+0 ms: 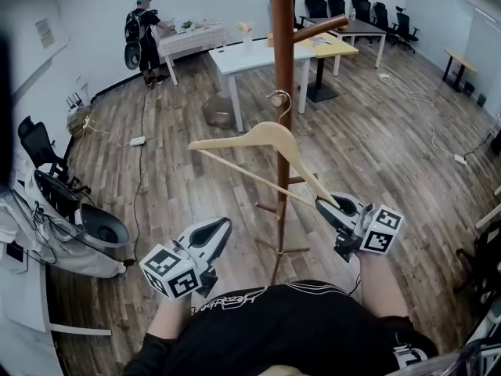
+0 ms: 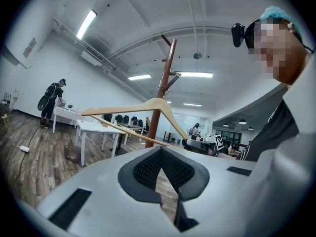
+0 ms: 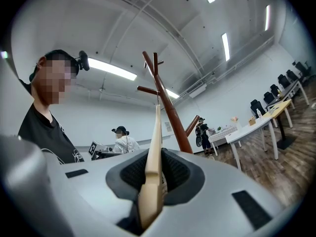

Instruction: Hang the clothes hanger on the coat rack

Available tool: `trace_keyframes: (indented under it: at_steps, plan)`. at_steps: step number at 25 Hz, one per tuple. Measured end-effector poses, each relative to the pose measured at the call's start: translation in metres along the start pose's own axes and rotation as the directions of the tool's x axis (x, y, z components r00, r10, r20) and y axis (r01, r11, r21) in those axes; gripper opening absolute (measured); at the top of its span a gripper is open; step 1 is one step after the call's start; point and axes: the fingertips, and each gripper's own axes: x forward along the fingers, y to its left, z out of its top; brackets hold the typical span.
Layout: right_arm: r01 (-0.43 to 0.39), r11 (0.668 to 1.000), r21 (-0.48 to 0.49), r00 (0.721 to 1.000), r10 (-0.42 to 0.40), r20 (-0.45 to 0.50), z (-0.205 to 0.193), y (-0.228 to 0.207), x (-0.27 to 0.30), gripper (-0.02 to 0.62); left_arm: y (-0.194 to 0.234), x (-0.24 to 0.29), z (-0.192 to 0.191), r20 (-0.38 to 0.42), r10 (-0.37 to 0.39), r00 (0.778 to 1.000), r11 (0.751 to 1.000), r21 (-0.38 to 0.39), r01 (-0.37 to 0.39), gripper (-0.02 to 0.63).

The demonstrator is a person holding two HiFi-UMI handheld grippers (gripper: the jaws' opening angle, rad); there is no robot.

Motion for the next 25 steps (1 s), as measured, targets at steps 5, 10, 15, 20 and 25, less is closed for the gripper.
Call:
trace_keyframes:
  at_steps: [5,10,15,20,25]
  plan:
    - [-0.006,1.000,0.020,1.000,0.006,0.002,-0.006,-0.006,-0.005,0.078,-0.001,0.001,-0.004,-0.006,-0.001,1.000,1.000,-0.002,0.001,0.006]
    - [0.023,1.000,-0.004,1.000,-0.023,-0.007,-0.009,-0.006,-0.011,0.078,-0.005,-0.005,-0.011,0.003,0.003,1.000,1.000,-0.002,-0.003,0.006]
    - [0.060,0.998,-0.029,0.998,-0.061,-0.010,-0.006,-0.005,-0.014,0.080,-0.004,-0.011,-0.011,0.013,0.008,1.000,1.000,-0.016,-0.007,0.006]
    - [0.132,0.988,-0.075,0.991,-0.132,0.004,0.001,-0.004,-0.022,0.146,-0.006,-0.020,-0.013,0.021,0.001,1.000,1.000,-0.020,-0.001,0.007]
    - [0.273,0.950,-0.150,0.962,-0.270,0.043,0.008,-0.005,-0.047,0.250,-0.017,-0.027,-0.016,0.032,-0.021,0.999,1.000,-0.013,0.022,0.006]
